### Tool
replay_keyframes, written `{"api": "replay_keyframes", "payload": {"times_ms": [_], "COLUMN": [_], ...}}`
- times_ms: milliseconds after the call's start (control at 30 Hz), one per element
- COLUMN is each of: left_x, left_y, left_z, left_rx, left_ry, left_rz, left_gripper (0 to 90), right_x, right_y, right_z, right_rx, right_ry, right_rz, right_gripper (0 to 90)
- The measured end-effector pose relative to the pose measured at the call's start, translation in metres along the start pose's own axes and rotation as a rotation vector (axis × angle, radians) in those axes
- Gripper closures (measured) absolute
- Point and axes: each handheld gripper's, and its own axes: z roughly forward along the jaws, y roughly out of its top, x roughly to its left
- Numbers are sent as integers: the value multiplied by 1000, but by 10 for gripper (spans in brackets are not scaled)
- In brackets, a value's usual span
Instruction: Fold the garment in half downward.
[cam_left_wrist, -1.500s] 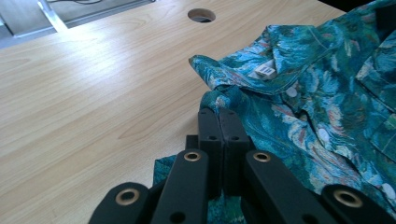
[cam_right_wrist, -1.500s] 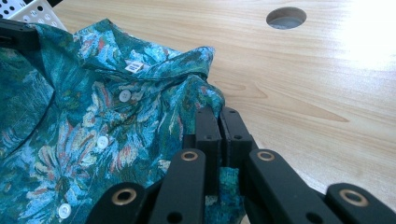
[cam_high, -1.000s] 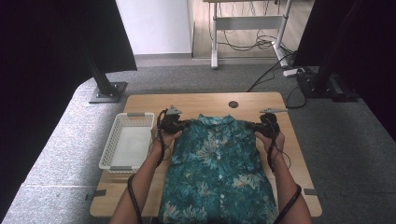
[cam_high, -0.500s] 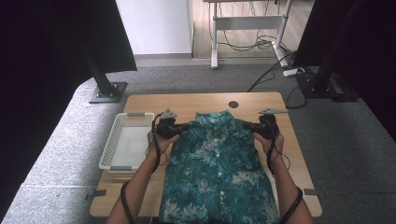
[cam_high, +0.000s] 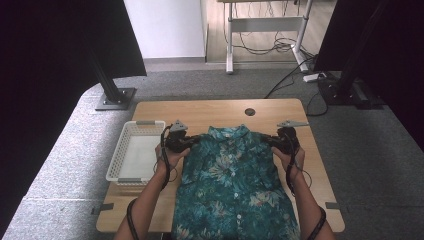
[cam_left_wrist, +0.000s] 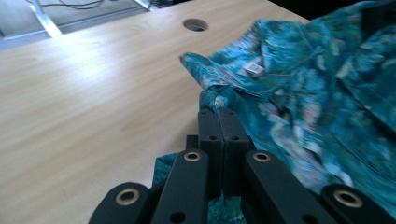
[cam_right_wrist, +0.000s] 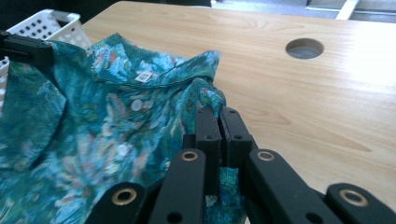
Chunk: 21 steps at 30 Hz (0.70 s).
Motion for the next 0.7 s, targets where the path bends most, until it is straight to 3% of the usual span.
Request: {"api": "replay_keyframes", "payload": {"times_ms": [167, 233, 400, 433, 533, 567, 600, 633, 667, 700], "left_x": [11, 22, 29, 25, 18, 7, 7, -5, -5, -15], "left_y": [20, 38, 53, 54, 47, 34, 34, 19, 19, 6], "left_z": [11, 16, 13, 5, -4, -11, -11, -17, -17, -22], "left_rx": [-10, -21, -38, -51, -66, -69, -69, -69, -69, -74], "left_ry": [27, 37, 39, 28, 8, -7, -7, -26, -26, -49], "left_rz": [-1, 4, 5, 15, 20, 19, 19, 17, 17, 7], "left_gripper": [891, 891, 891, 891, 891, 891, 891, 891, 891, 891], "right_x": [-10, -14, -23, -21, -15, -7, -2, 2, 6, 9], "right_y": [14, 23, 44, 46, 46, 38, 30, 24, 17, 11], "right_z": [10, 15, 20, 17, 10, 2, -3, -7, -11, -15], "right_rx": [-20, -29, -65, -74, -86, -82, -78, -73, -71, -68], "right_ry": [-29, -36, -31, -27, -9, 2, 10, 15, 22, 25], "right_rz": [21, 18, 27, 20, 7, -6, -8, -7, -4, -5], "right_gripper": [872, 873, 873, 873, 873, 873, 873, 872, 873, 873]}}
